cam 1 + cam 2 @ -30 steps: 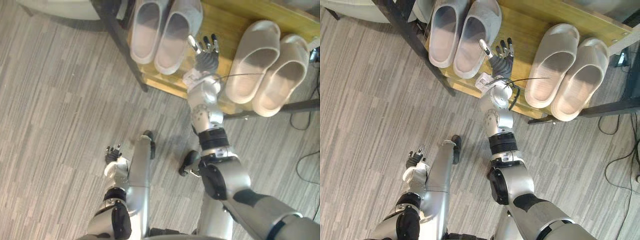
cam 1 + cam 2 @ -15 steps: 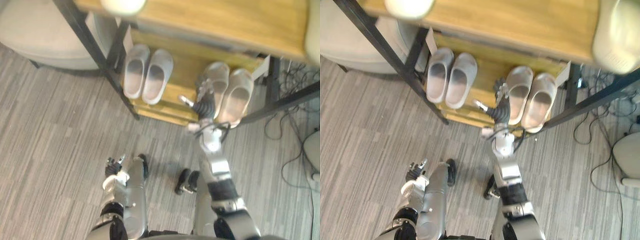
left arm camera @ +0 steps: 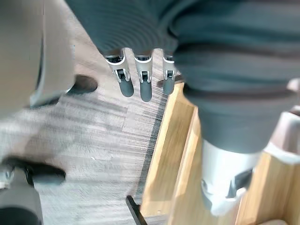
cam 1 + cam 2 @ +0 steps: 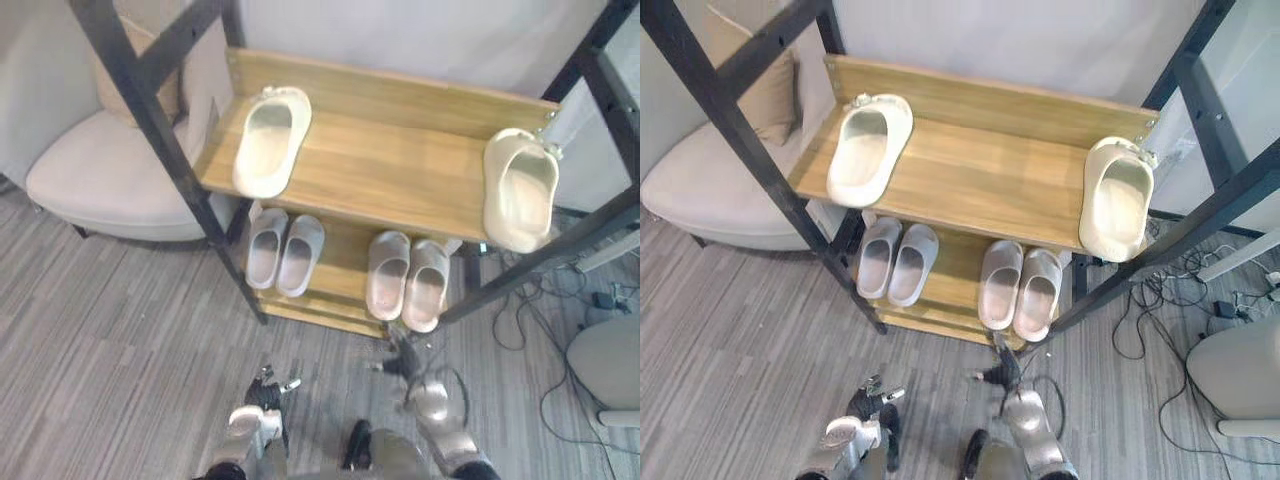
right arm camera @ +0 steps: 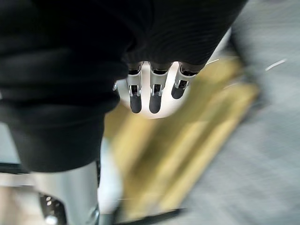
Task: Organize the slippers on the shoe rack
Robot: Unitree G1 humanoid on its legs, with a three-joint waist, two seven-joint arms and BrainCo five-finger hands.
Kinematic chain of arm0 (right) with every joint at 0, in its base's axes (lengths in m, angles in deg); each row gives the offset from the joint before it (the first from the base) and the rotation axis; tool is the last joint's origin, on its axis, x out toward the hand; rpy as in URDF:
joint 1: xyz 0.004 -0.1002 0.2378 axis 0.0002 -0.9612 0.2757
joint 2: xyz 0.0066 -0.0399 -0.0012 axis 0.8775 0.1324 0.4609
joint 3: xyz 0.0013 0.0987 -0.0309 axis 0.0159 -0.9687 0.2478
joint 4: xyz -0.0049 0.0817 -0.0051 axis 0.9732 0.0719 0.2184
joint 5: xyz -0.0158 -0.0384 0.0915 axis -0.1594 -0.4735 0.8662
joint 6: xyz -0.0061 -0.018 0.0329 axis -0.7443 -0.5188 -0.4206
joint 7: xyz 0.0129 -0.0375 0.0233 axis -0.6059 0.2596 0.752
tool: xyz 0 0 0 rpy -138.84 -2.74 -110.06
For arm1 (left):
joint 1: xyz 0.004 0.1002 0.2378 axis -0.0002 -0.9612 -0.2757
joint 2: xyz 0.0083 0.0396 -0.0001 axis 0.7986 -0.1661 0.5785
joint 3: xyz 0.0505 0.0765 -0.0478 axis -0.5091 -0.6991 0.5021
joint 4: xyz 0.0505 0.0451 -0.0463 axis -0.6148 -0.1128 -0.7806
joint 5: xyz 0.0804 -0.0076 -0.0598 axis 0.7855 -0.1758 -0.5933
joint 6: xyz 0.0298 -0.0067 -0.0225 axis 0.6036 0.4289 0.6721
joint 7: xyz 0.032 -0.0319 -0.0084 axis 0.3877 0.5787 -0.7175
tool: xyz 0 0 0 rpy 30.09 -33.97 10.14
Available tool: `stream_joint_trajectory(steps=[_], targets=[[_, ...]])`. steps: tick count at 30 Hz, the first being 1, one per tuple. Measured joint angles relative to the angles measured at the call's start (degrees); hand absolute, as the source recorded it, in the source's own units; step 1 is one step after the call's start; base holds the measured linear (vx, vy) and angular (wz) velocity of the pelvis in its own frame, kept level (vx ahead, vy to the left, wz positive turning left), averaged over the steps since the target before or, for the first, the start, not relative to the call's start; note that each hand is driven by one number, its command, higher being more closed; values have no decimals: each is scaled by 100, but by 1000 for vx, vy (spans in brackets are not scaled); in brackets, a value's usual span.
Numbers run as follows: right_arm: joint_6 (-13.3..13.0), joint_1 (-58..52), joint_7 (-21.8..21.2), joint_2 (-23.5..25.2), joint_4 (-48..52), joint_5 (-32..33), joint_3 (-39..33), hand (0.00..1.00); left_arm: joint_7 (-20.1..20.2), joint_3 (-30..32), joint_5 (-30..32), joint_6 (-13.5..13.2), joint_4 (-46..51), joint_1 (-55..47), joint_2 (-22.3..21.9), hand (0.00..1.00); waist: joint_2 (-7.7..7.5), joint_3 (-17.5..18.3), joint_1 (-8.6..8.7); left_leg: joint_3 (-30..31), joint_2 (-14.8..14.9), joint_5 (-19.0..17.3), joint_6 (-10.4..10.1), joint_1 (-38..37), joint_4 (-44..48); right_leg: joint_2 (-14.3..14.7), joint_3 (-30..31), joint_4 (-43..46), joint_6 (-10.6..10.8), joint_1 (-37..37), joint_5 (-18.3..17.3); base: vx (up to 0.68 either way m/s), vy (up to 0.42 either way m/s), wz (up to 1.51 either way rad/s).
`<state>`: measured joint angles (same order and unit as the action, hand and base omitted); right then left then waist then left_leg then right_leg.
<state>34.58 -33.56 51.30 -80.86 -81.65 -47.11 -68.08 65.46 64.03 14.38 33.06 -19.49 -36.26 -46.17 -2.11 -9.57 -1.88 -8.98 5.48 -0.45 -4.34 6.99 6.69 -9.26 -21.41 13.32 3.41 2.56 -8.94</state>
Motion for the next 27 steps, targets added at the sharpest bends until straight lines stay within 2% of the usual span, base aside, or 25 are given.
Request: stream_joint_trajectory(steps=[2, 4, 8, 13, 14, 15, 16, 19, 21, 23, 27], targets=[[35, -119, 10, 28, -769, -14, -285, 0, -1, -96, 164, 0, 3, -71, 107, 0, 92, 84, 7, -16, -46, 165, 0, -388, -452, 64, -12, -380, 36, -326, 157, 68, -7, -3], [31, -108, 47, 46, -946, 4, -522, 0, -3, -115, 264, -1, 3, -123, 142, 0, 137, 153, 17, -46, -67, 253, 10, -570, -665, 90, 1, -505, 57, -455, 214, 9, 11, -5], [19, -15, 69, 50, -1409, 158, -940, 0, -14, -438, 309, -5, 21, -174, 213, 0, 136, 244, 45, -16, -131, 402, 30, -999, -1042, 130, -10, -771, 83, -792, 286, -12, 12, 2], [73, 1, 127, 80, -1651, 476, -1313, 0, 105, -1033, 254, -91, 401, -415, 215, 0, 159, 370, 42, 23, -197, 475, 71, -1132, -1252, 132, -29, -854, 117, -884, 312, -12, 11, 3], [75, 0, 144, 86, -1654, 493, -1326, 0, 105, -1185, 248, -84, 580, -437, 215, 0, 159, 370, 42, 26, -208, 477, 75, -1148, -1252, 130, -29, -865, 122, -907, 323, 0, 0, 0], [91, -2, 174, 84, -1671, 524, -1340, 0, 132, -1492, 29, -93, 1299, -548, 303, 0, 153, 371, 41, 44, -232, 476, 76, -1208, -1253, 113, -40, -871, 126, -979, 323, 0, 0, 0], [92, -2, 174, 83, -1674, 528, -1340, 0, 136, -1525, -4, -96, 1386, -560, 315, 0, 152, 372, 41, 48, -235, 476, 77, -1213, -1253, 111, -42, -872, 128, -985, 323, -5, 8, 7], [124, 1, 173, 70, -1774, 614, -1439, 0, 368, -1957, -482, -233, 2674, -686, 413, 0, 180, 418, 39, 182, -291, 489, 99, -1237, -1256, 61, -164, -865, 165, -1074, 296, 1, 1, 17], [136, -1, 170, 23, -1835, 687, -1493, 0, 513, -2254, -658, -281, 3188, -757, 407, 0, 225, 473, 16, 201, -321, 485, 108, -1237, -1257, 31, -187, -855, 182, -1086, 283, 7, 3, 13], [131, 10, 164, -6, -1880, 688, -1492, 0, 720, -2562, -752, -301, 3532, -765, 416, 0, 258, 494, -1, 235, -338, 485, 113, -1238, -1257, 21, -212, -856, 188, -1107, 278, 13, 2, 8], [125, 9, 160, -13, -1922, 688, -1476, 0, 871, -3042, -777, -333, 3988, -708, 430, 0, 253, 515, -17, 321, -337, 485, 112, -1289, -1259, 27, -291, -845, 170, -1195, 222, 13, -23, 11]])
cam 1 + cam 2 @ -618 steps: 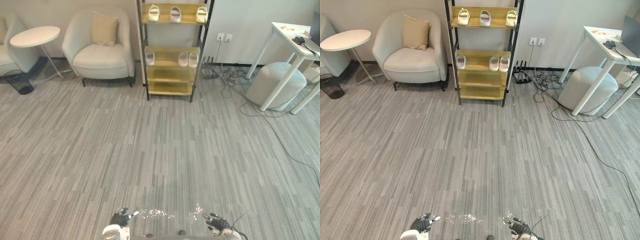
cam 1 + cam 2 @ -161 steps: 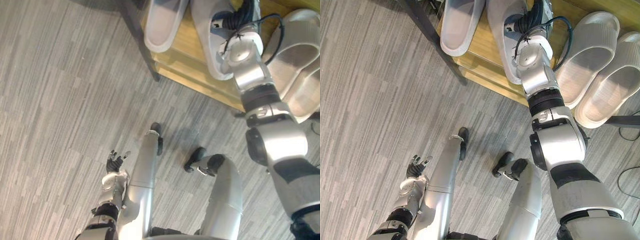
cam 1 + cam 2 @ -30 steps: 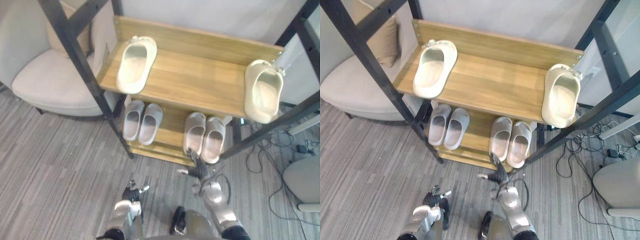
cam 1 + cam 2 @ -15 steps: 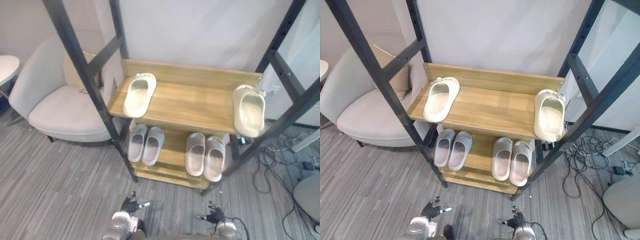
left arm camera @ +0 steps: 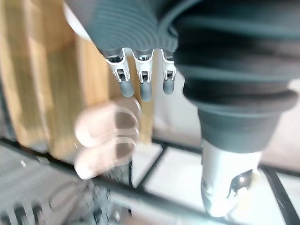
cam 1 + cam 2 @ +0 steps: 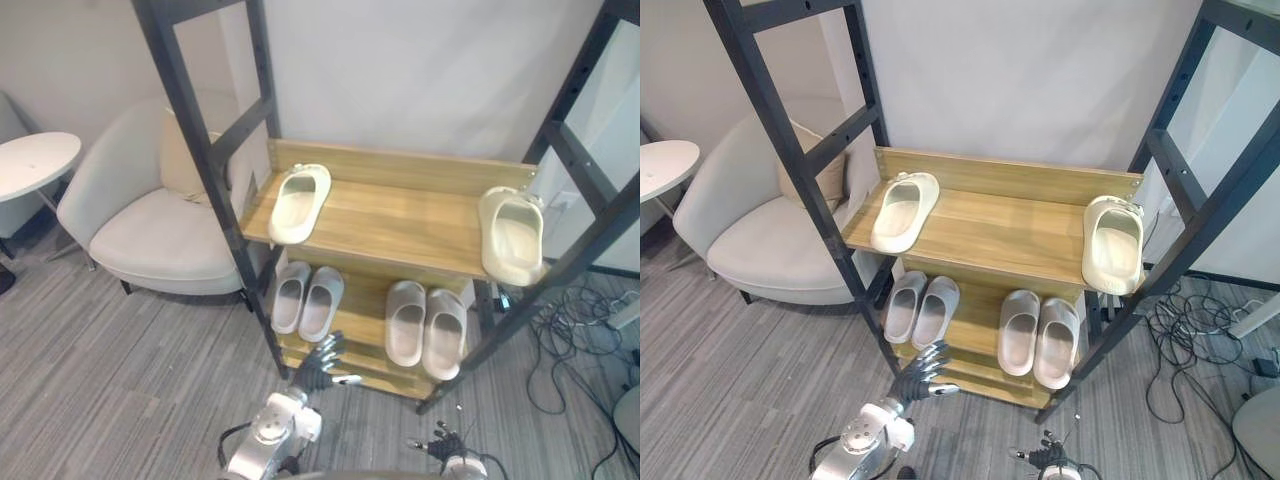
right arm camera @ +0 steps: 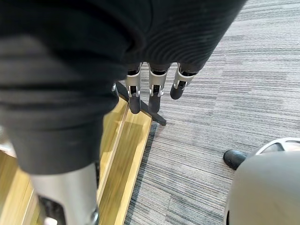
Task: Organize the slippers on the shoe rack
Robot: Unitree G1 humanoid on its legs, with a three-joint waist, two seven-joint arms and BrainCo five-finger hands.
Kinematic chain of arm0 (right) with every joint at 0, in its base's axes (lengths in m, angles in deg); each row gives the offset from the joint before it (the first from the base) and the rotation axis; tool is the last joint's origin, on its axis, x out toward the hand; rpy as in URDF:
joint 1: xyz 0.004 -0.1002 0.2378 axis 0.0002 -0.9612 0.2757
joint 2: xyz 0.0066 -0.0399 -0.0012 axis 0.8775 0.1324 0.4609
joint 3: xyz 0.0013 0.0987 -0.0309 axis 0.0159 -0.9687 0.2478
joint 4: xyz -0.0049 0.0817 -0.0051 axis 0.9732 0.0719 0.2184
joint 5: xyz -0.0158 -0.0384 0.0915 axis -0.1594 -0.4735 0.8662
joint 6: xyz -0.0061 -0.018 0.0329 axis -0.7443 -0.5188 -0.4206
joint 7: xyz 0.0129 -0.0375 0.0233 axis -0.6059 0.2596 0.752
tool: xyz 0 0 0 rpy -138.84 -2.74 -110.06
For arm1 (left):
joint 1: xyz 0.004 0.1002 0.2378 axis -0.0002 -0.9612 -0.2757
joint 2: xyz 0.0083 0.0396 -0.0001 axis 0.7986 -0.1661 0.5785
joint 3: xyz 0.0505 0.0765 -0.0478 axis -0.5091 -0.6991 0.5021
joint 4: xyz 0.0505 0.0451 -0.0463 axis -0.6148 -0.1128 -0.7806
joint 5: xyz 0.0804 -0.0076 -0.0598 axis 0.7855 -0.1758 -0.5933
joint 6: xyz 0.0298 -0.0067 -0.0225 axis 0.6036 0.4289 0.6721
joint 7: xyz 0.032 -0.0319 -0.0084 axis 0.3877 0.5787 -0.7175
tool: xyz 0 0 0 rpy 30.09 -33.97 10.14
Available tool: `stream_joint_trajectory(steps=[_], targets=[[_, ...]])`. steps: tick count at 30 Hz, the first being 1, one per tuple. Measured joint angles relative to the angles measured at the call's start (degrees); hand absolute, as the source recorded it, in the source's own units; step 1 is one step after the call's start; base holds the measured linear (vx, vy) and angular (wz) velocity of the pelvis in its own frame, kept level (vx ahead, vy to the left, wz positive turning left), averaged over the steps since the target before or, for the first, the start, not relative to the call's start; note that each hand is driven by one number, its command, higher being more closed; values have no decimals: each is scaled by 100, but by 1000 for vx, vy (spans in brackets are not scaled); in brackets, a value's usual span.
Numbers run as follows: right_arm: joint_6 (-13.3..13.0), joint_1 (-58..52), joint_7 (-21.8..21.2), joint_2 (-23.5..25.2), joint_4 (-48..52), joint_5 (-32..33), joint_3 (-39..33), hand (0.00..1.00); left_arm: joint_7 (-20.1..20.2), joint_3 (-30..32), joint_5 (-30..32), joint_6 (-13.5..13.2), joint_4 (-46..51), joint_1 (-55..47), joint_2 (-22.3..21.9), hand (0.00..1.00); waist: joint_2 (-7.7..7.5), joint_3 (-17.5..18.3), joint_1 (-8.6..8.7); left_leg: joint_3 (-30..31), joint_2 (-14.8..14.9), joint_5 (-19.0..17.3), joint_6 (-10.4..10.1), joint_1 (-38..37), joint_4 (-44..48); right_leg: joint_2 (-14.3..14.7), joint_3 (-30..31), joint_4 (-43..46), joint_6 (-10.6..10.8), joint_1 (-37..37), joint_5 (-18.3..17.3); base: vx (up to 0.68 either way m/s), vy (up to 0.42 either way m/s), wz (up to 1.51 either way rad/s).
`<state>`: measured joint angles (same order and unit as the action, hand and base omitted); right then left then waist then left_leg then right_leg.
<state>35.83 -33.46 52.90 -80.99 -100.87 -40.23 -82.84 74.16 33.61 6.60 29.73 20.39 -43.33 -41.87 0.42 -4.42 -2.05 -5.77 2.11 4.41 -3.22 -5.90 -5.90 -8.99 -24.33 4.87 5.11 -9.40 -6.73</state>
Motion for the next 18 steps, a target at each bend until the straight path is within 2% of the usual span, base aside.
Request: stream_joint_trajectory(steps=[4, 10, 18], targets=[[-19, 17, -14, -51, -60, 4, 74, 0, 58, -213, -291, -45, 601, 188, 186, 0, -4, 25, 0, 0, 19, -2, -3, -6, 0, 19, 2, 9, -18, 1, -27, 0, 0, 0], [-26, -2, -74, -177, -85, 5, 239, 0, 49, -213, -581, -174, 1389, 374, 332, 0, 2, 52, 0, -2, 16, -5, -4, -6, 1, 18, 7, 5, -17, 3, -26, 0, 0, 0], [-27, -48, -115, -221, -127, 10, 303, 0, -191, -187, -781, -303, 2087, 657, 409, 0, -63, 146, -1, -16, 17, -5, -4, -13, 0, 18, 29, 6, -39, 8, -31, 0, 0, 0]])
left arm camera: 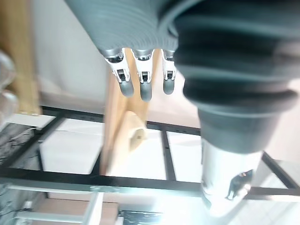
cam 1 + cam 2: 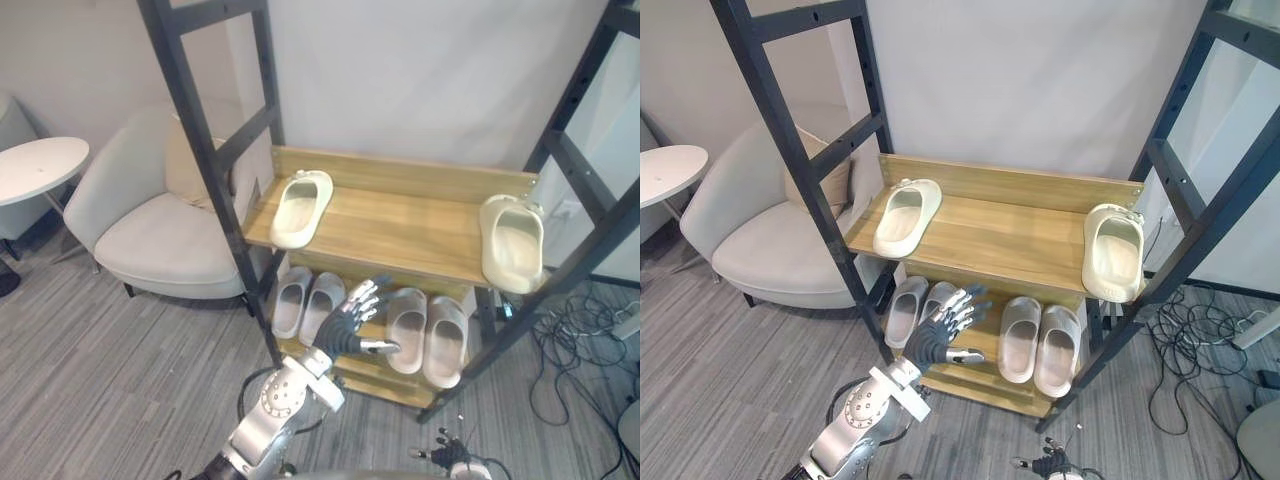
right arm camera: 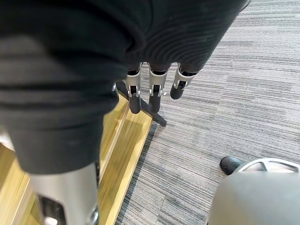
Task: Organize the slippers on the shoe rack
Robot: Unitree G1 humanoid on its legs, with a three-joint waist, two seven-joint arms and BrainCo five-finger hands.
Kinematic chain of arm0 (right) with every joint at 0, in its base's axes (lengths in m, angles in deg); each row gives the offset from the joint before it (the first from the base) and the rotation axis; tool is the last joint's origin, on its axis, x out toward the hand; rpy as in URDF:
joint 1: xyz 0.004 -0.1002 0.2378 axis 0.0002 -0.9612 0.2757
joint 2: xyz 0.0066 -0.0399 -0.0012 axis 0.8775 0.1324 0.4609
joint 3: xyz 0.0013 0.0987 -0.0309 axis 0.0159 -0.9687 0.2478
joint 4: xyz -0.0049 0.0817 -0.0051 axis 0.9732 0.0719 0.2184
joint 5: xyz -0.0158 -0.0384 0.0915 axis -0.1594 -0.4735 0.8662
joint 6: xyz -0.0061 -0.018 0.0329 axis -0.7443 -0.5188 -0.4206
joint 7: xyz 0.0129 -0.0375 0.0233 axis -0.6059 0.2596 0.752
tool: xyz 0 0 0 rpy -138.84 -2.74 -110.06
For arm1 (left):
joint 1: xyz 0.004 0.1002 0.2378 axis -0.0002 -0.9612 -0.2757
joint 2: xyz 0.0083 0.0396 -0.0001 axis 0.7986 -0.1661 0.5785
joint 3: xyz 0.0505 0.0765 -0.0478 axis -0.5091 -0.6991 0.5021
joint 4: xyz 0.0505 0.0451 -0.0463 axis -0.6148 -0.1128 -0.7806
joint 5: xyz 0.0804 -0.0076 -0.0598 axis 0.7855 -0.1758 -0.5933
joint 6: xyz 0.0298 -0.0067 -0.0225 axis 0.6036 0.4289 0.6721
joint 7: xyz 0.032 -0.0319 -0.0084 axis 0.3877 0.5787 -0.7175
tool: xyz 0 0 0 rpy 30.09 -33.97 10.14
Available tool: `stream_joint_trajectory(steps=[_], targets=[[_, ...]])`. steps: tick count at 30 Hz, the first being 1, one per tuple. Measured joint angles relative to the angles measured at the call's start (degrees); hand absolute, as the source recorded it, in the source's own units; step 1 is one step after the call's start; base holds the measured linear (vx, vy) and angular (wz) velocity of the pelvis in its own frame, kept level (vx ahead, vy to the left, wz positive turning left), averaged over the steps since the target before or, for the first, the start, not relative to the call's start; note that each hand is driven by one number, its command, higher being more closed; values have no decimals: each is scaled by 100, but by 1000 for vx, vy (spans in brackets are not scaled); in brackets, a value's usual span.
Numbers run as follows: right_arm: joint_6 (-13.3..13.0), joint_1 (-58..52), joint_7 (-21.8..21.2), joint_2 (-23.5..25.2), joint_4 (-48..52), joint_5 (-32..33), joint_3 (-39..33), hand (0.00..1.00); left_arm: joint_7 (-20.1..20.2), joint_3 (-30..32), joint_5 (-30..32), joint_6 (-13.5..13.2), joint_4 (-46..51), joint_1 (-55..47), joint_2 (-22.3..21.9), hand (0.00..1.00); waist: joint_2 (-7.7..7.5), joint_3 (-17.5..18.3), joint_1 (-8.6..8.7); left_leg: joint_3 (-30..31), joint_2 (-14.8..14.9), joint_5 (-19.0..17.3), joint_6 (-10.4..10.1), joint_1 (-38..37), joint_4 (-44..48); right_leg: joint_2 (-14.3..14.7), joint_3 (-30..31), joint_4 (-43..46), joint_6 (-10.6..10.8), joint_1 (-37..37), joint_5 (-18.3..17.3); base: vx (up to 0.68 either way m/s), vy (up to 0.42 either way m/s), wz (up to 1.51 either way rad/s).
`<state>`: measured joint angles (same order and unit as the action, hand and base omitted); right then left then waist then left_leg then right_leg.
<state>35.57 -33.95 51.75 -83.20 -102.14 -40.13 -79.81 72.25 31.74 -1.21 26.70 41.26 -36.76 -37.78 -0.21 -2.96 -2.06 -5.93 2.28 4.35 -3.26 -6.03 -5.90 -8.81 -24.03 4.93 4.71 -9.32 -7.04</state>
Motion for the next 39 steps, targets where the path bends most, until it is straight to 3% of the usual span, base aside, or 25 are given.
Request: stream_joint_trajectory(steps=[11, 19, 27, 33, 39], targets=[[3, -50, -6, -24, 1, 37, 20, 0, -545, 727, 265, -95, 82, 574, -9, 0, -14, 9, 13, -137, 19, -25, -15, 15, 0, 13, 144, -10, -39, 96, 8, 0, -4, -7], [43, 25, -59, 15, 52, 4, -39, 0, -962, 1681, 697, -96, -878, 1822, 25, 0, -14, 8, 148, -162, 26, -27, -16, 164, -4, 48, 156, -146, -44, 203, 79, 1, -1, -1], [102, 53, -40, 82, 271, -28, -142, 0, -1324, 2468, 834, 42, -2267, 3005, 733, 0, -3, -2, 279, -457, 77, -112, -60, 235, -3, 150, 425, -457, -28, 306, 312, 20, -2, -19], [105, 52, -43, 110, 294, -30, -201, 0, -1367, 2535, 1108, 187, -2991, 3652, 1254, 0, 38, -59, 327, -484, 85, -114, -64, 317, -2, 174, 483, -568, -48, 364, 361, 14, -4, -5], [96, 86, -43, 116, 317, -26, -266, 0, -1443, 2637, 1287, 223, -3191, 4005, 1435, 0, 110, -117, 348, -571, 90, -115, -64, 395, -4, 176, 577, -570, -73, 487, 394, -23, 10, -8]])
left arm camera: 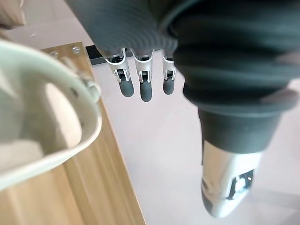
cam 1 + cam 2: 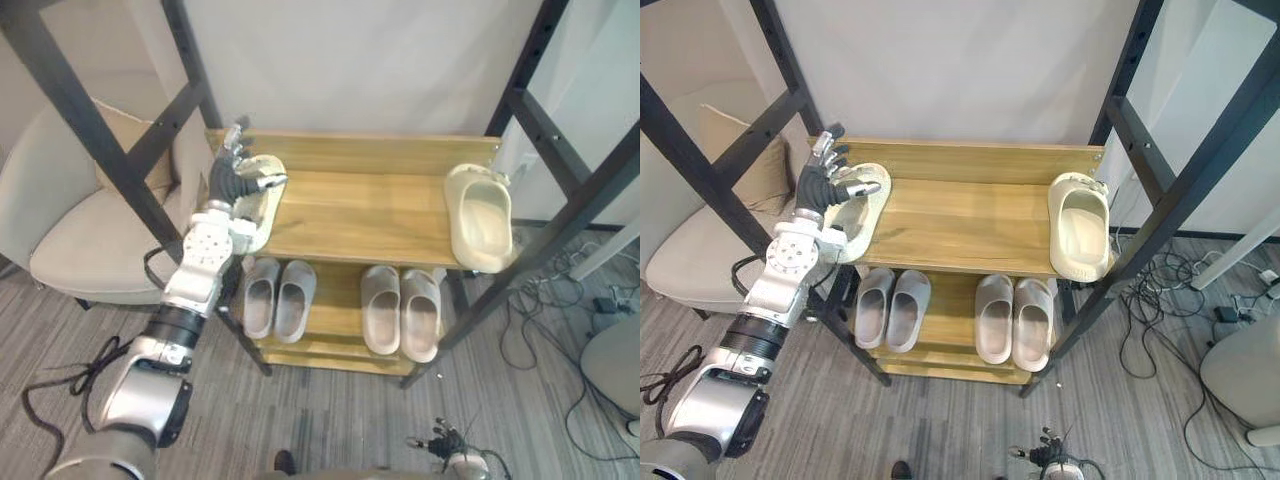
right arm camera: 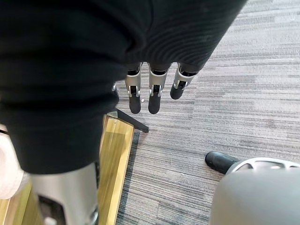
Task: Organize the slippers on the shoe rack
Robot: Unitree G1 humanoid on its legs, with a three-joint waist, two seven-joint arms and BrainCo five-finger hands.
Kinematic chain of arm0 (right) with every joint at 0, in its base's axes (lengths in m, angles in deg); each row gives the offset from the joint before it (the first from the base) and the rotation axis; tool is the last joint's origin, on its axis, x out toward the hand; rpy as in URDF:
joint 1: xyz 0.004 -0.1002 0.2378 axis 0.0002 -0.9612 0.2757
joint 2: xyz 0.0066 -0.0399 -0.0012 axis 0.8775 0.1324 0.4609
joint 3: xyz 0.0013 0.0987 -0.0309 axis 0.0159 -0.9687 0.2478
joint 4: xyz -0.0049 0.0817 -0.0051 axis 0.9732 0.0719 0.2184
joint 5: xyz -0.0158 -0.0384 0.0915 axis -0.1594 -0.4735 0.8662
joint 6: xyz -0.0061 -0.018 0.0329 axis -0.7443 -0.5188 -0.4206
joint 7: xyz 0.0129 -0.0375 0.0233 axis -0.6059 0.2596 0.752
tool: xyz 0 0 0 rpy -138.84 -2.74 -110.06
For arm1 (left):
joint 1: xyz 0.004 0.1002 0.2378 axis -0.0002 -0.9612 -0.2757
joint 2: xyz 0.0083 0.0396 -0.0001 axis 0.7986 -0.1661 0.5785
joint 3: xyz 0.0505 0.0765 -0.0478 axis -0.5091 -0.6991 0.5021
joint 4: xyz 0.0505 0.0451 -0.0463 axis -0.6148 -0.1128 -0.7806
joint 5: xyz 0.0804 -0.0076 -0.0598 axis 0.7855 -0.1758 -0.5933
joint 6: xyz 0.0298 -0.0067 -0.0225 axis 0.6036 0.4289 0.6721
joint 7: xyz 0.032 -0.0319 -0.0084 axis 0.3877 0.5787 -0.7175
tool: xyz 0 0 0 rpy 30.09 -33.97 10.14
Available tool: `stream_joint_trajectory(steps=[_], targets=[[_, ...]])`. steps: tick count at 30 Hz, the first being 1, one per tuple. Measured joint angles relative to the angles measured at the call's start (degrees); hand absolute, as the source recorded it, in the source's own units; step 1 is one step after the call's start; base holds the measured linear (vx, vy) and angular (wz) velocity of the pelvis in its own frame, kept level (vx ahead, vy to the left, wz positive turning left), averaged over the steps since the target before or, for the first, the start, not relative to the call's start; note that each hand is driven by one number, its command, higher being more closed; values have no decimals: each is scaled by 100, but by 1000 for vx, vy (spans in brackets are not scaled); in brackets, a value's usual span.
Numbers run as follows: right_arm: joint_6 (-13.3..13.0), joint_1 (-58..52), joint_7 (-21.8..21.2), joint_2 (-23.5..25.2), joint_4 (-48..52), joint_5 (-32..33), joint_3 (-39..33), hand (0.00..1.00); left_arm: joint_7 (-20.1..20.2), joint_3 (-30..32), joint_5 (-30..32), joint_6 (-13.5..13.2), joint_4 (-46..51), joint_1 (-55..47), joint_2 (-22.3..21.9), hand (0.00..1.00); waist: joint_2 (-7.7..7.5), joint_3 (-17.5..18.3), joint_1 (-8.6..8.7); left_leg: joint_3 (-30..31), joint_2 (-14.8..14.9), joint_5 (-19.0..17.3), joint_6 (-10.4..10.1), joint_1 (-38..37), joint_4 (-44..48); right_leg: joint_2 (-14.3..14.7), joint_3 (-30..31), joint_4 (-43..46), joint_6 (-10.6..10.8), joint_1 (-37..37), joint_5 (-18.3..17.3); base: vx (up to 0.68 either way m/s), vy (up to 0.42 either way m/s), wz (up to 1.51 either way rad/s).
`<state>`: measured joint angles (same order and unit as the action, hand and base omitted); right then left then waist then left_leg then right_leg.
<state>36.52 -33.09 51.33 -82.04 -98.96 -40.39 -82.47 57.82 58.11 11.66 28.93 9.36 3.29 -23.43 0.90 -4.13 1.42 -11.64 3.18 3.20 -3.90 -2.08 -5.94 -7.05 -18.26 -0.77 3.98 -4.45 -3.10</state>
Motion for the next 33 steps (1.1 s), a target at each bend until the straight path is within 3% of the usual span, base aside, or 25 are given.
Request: stream_joint_trajectory(steps=[19, 33], targets=[[-12, -22, -1, 41, 205, 4, -51, 0, -20, 2, 795, 289, -774, 458, 772, 0, 73, -151, 91, -36, 5, -5, -8, 72, -4, 10, 36, -65, 13, 54, 58, -14, 3, -1], [-76, -23, -2, 35, 216, 13, -49, 0, -10, -2, 1936, 439, -1265, 621, 1008, 0, 141, -191, 75, -89, 9, -4, -8, 67, -5, 10, 92, -47, 2, 60, 69, 0, 0, -1]])
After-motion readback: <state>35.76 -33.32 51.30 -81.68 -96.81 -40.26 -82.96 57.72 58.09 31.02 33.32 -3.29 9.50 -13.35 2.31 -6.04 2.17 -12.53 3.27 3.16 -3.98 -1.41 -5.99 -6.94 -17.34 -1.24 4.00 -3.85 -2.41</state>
